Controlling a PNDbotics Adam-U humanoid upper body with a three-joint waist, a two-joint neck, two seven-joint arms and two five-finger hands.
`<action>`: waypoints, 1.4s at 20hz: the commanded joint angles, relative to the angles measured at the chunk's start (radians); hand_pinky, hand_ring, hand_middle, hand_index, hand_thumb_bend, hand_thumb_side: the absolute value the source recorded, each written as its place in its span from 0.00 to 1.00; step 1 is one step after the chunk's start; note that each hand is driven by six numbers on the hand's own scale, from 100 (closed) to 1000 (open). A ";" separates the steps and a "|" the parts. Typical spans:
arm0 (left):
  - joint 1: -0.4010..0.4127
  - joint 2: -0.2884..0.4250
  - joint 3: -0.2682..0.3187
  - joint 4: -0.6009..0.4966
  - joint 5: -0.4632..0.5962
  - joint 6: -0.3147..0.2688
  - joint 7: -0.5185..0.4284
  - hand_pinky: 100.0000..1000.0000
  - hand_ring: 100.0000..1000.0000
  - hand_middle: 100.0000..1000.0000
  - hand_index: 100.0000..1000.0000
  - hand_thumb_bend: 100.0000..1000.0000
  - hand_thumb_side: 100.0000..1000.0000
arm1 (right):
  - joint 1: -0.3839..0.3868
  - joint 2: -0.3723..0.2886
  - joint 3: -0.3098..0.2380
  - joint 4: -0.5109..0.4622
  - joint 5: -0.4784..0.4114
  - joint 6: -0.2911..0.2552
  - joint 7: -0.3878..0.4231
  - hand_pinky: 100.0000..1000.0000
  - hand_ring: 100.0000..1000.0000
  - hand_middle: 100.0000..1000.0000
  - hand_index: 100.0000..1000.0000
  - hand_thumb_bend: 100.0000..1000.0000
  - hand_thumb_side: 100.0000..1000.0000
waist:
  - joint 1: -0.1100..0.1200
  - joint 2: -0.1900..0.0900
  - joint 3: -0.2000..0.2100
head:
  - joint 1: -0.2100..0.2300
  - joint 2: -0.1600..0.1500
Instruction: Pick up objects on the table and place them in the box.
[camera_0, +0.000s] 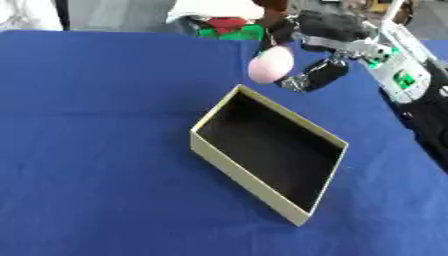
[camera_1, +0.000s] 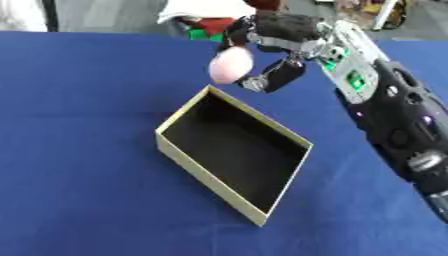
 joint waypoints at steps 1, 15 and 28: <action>-0.003 0.014 0.003 -0.017 -0.001 -0.001 -0.002 0.71 0.56 0.66 0.65 0.50 0.92 | -0.007 -0.030 0.016 -0.030 -0.055 -0.165 0.183 0.54 0.62 0.57 0.72 0.00 0.12 | 0.001 -0.023 -0.001 | 0.003 0.008; 0.011 0.023 0.002 -0.017 -0.001 0.004 -0.003 0.71 0.56 0.66 0.65 0.50 0.92 | 0.024 -0.075 0.023 -0.055 -0.308 -0.165 0.354 0.51 0.62 0.56 0.70 0.00 0.15 | 0.000 -0.041 -0.003 | 0.002 0.037; 0.022 0.028 -0.002 -0.017 0.002 0.008 -0.009 0.71 0.56 0.65 0.64 0.50 0.92 | 0.028 -0.053 0.038 -0.031 -0.362 -0.165 0.402 0.52 0.64 0.58 0.72 0.00 0.19 | -0.002 -0.057 -0.003 | -0.007 0.054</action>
